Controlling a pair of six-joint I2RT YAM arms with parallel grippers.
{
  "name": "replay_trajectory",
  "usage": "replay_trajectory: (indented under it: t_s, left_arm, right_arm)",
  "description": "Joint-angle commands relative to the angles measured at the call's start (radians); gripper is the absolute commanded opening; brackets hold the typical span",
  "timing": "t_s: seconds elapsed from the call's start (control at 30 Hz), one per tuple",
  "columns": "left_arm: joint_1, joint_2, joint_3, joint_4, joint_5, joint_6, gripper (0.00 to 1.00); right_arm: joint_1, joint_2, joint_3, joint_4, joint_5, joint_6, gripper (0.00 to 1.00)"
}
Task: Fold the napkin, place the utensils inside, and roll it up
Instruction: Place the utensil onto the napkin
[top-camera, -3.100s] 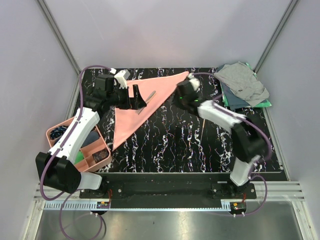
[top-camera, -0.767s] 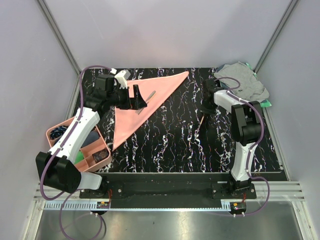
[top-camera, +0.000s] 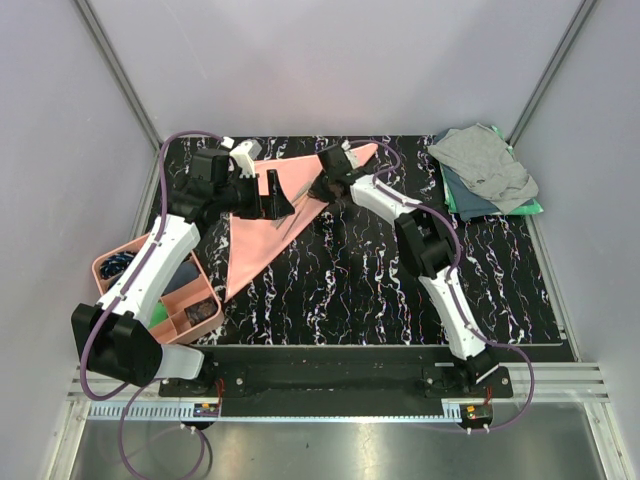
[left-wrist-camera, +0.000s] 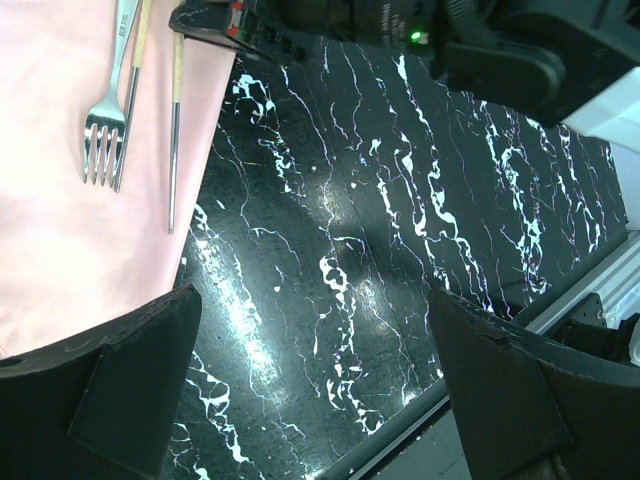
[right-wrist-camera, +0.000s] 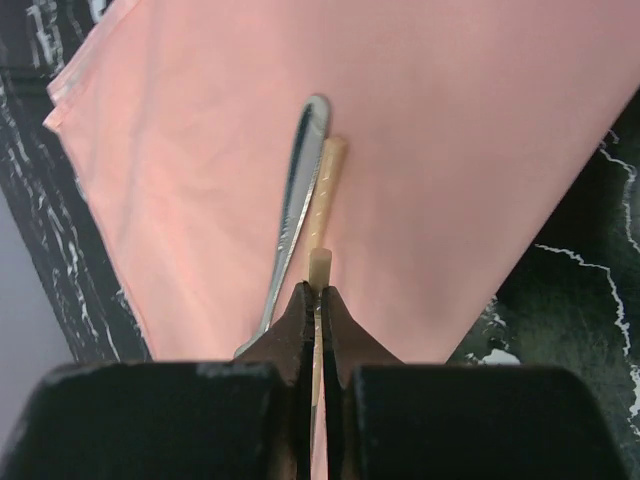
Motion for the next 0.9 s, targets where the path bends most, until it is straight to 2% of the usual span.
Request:
replay_trajectory:
  t_s: [0.0,0.3,0.87]
  left_arm:
    - [-0.004,-0.032,0.005,0.049,0.02,-0.001,0.99]
    - [-0.007,-0.032,0.005,0.047,0.024,-0.003,0.99]
    - [-0.016,-0.038,0.005,0.047,0.02,-0.001,0.99]
  right_arm:
    - [0.003,0.027,0.039,0.032,0.071,0.104,0.0]
    - [0.006,0.026,-0.021,0.116,0.1,0.205,0.0]
    - [0.01,0.007,-0.083,0.122,0.126,0.173,0.0]
